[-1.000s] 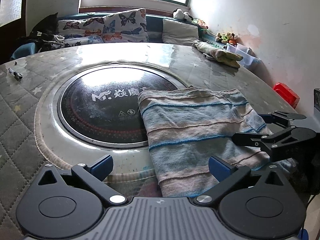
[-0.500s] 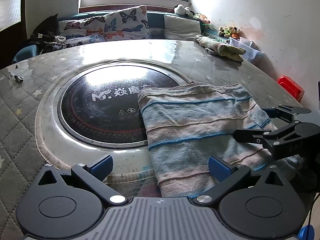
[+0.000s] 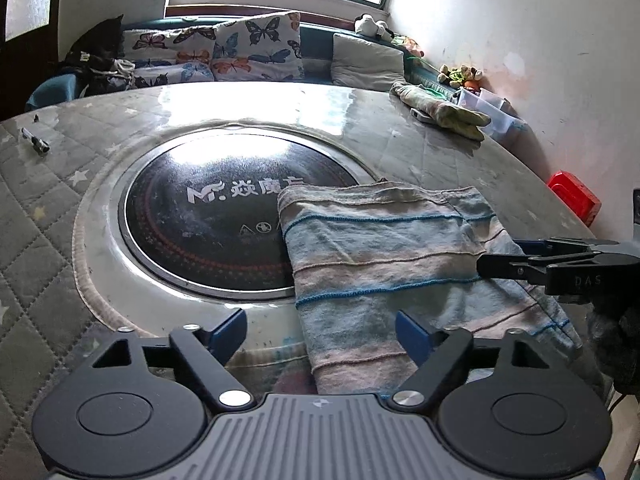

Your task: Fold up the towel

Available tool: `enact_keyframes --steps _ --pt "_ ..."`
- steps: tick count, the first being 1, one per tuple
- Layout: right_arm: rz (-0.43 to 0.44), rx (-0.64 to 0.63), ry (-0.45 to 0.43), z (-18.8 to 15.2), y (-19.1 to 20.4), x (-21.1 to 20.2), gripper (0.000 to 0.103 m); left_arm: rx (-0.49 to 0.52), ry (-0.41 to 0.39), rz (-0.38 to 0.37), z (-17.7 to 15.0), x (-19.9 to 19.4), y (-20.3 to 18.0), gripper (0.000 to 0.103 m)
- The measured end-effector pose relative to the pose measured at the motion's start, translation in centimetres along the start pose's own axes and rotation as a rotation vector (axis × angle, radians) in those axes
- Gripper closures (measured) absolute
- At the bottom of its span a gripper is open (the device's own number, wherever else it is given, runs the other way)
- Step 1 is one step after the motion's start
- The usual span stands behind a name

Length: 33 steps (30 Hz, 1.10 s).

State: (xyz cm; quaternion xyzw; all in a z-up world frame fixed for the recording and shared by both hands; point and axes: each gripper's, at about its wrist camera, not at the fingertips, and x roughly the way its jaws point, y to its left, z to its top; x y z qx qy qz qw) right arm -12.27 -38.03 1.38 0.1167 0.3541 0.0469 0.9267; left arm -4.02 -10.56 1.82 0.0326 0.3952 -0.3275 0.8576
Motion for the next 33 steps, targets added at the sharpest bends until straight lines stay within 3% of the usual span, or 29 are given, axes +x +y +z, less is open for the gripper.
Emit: enact_keyframes --steps 2,5,10,11,13,16,24,33 --pt "0.014 0.003 0.001 -0.1 0.2 -0.1 0.034 0.000 0.005 -0.002 0.0 0.1 -0.1 0.024" --pt "0.036 0.009 0.003 -0.4 0.6 -0.3 0.044 -0.002 0.009 -0.021 0.1 0.1 -0.2 0.038" --pt "0.087 0.077 -0.001 -0.6 -0.1 -0.7 0.073 -0.008 0.018 -0.041 0.3 0.4 -0.3 0.060" --pt "0.091 0.091 -0.005 -0.6 -0.3 -0.8 0.074 -0.013 0.020 -0.043 0.3 0.4 -0.3 0.061" --pt "0.104 0.109 -0.015 -0.6 -0.4 -1.1 0.081 -0.020 0.018 -0.043 0.5 0.3 -0.3 0.075" --pt "0.112 0.116 -0.035 -0.5 -0.1 -1.6 0.085 -0.029 0.013 -0.038 0.9 0.1 -0.3 0.087" --pt "0.090 0.108 -0.112 1.1 0.4 -3.7 0.086 0.028 -0.048 -0.063 3.7 -0.4 -2.6 0.091" --pt "-0.027 0.107 -0.194 4.5 -2.1 -5.8 0.086 0.134 -0.105 -0.077 9.2 1.9 -7.8 0.091"
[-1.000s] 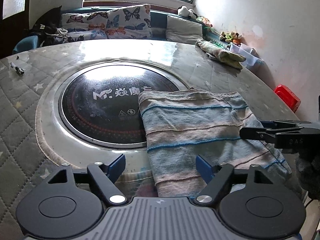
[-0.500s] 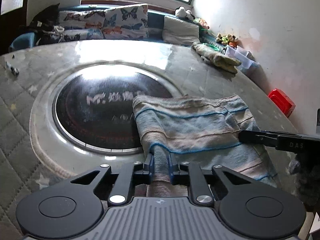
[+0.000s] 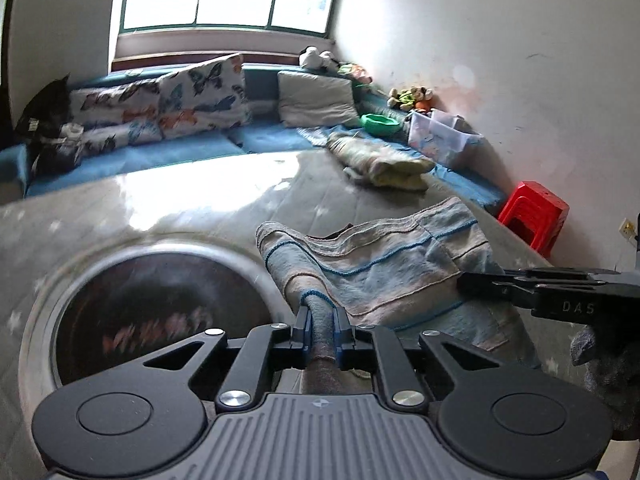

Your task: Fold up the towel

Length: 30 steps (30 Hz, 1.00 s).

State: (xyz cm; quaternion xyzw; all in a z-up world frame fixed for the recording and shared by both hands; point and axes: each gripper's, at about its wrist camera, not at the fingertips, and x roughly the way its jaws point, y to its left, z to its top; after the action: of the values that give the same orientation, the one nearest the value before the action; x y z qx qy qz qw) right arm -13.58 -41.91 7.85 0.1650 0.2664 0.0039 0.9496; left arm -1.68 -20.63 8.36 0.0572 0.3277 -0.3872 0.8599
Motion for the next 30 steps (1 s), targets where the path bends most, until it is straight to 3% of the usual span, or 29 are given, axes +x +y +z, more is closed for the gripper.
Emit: enact_keyframes --steps 11,30 --pt "-0.113 -0.019 -0.032 4.5 -4.1 0.9 0.086 0.029 -0.006 0.024 4.4 5.3 -2.9 0.091" --pt "-0.176 0.003 0.065 4.0 -9.4 4.9 0.086 0.026 0.086 0.051 4.7 11.5 -5.0 0.091"
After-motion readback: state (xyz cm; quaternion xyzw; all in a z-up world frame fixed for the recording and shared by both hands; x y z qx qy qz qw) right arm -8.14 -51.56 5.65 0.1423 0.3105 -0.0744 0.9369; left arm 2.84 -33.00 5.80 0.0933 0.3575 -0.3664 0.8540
